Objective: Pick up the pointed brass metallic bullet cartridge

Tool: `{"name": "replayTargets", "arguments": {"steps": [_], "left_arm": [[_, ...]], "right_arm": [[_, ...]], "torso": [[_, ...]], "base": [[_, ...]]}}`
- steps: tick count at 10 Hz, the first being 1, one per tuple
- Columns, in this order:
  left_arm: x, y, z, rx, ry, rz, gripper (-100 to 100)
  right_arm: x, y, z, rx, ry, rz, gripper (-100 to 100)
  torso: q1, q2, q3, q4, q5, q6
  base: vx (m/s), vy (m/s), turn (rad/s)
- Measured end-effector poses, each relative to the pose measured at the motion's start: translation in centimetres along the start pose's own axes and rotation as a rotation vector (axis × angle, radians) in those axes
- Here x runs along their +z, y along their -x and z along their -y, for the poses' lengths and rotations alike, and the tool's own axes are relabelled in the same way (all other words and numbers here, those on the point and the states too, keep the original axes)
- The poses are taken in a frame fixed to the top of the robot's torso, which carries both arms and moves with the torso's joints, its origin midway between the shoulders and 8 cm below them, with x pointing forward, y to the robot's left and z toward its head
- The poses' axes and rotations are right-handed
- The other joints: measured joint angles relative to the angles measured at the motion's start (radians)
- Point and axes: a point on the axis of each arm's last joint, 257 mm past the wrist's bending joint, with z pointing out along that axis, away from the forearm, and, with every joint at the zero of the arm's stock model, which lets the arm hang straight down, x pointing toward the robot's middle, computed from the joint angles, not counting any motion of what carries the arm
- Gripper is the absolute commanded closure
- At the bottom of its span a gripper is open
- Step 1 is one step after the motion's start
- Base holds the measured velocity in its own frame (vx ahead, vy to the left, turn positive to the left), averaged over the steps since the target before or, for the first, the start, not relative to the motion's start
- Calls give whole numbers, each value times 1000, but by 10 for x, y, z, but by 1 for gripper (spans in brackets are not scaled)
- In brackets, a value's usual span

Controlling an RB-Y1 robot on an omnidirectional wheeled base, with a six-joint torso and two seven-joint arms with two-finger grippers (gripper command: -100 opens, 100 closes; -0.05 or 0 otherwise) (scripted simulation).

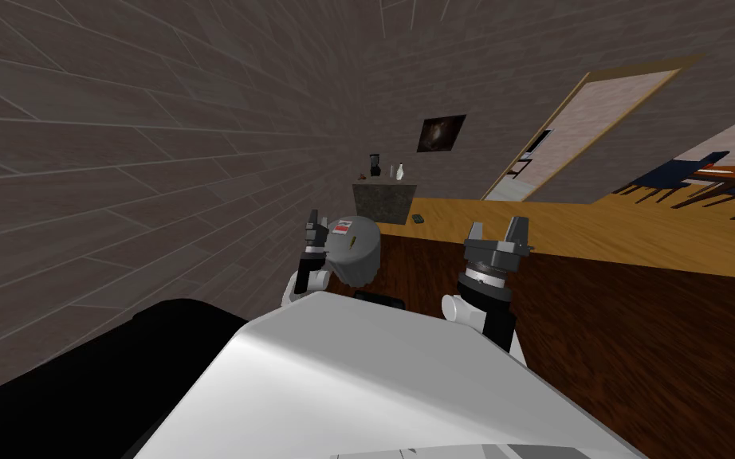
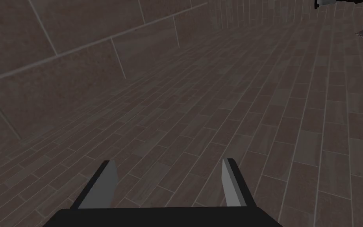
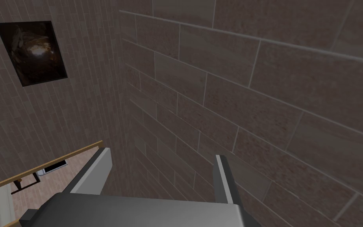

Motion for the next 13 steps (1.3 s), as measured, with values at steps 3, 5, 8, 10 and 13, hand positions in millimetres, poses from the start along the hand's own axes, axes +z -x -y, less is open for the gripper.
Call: {"name": "replayTargets", "arguments": {"steps": [3, 5, 8, 10, 13], "left_arm": [[3, 12, -23, 27, 49, -12, -100], [3, 30, -46, 40, 105, 3, -100], [0, 67, -81, 51, 197, 48, -100], [0, 95, -107, 52, 273, 92, -100], [-19, 140, -149, 44, 400, 176, -100]], "right_arm": [[0, 0, 0, 0, 0, 0, 0], [0, 0, 0, 0, 0, 0, 0], [0, 0, 0, 0, 0, 0, 0], [0, 0, 0, 0, 0, 0, 0], [0, 0, 0, 0, 0, 0, 0]], "torso": [[-10, 1, 1, 0, -2, 0], [-13, 1, 1, 0, -3, 0], [-13, -3, -2, -1, -3, 0], [-15, -5, -3, -1, -3, 0], [-11, -7, -4, -2, -3, 0]], "base": [[-30, -166, 16], [9, -185, 29], [36, -204, 32], [85, -207, 56], [83, -164, 53]]}}
